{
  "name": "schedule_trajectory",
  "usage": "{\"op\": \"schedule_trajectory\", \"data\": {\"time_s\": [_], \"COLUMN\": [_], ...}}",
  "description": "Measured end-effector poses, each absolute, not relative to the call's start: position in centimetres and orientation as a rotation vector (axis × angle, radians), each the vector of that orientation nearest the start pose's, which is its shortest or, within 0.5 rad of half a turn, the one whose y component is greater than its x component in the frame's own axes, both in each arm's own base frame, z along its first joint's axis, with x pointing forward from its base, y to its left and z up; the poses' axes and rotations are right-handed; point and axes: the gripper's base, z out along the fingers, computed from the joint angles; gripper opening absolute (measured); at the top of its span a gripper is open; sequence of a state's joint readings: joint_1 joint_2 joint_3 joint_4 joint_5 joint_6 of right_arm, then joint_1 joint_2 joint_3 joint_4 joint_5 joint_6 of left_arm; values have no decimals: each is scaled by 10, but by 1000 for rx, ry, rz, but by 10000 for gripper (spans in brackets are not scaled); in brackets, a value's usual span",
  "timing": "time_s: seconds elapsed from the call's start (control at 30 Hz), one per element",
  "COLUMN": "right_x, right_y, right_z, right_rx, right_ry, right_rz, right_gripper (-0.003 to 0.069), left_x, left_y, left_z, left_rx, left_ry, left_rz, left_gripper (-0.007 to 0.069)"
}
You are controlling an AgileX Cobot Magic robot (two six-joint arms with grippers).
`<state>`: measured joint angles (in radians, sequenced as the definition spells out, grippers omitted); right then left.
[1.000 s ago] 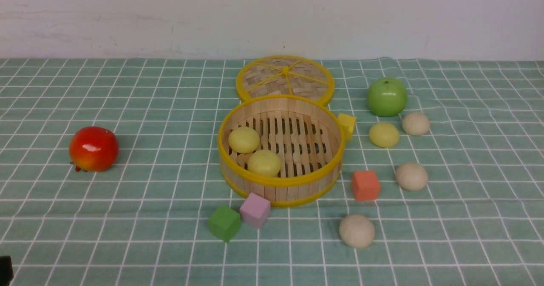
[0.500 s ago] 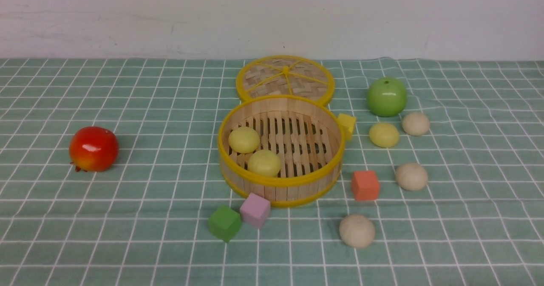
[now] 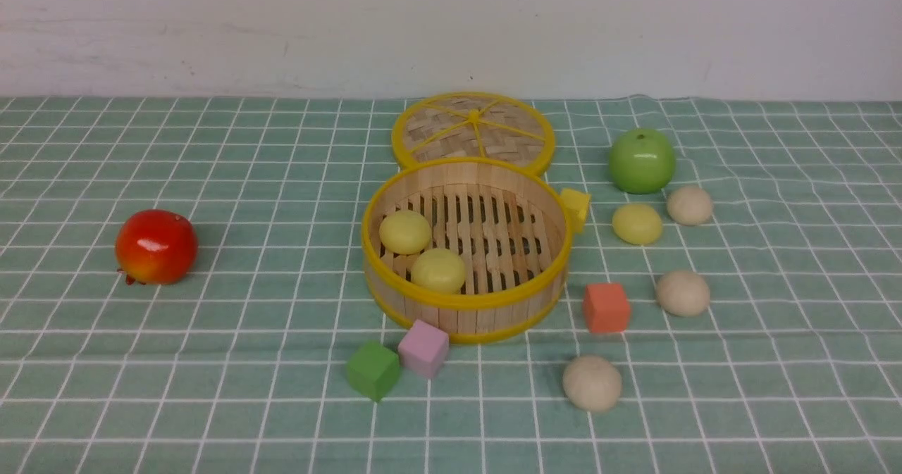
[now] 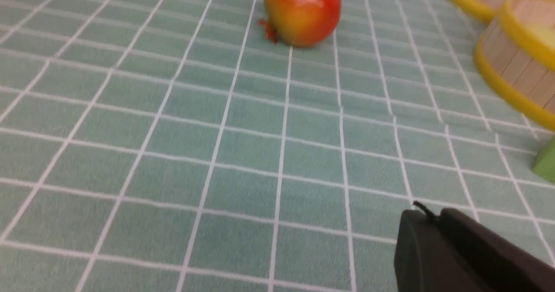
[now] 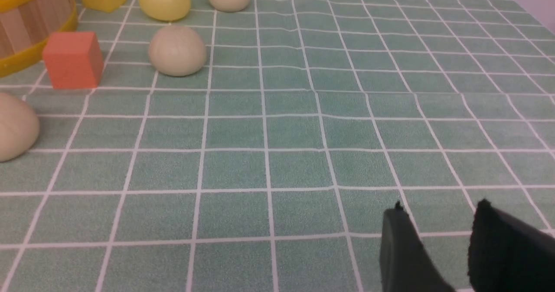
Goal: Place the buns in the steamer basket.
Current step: Use the right arm to grab a steamed stuffed bun
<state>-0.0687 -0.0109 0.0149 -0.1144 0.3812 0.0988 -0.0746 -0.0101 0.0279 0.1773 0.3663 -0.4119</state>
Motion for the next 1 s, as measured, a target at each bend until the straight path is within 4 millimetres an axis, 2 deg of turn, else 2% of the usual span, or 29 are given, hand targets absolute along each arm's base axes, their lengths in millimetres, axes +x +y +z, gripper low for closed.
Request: {"op": "schedule_trajectory", "data": {"time_s": [0.83, 1.0], "right_x": [52, 54], "right_y": [-8, -7], "right_z": [175, 178], "right_rx": [85, 75], "right_ry": [1865, 1796], "right_rz": [-95, -90], "right_gripper": [239, 239], "left_x": [53, 53], "left_y": [2, 2], "left_z": [170, 170], "left_rx": [-209, -209], "left_ry": [1874, 1874], "left_rz": [-161, -161], "left_gripper": [57, 57]}}
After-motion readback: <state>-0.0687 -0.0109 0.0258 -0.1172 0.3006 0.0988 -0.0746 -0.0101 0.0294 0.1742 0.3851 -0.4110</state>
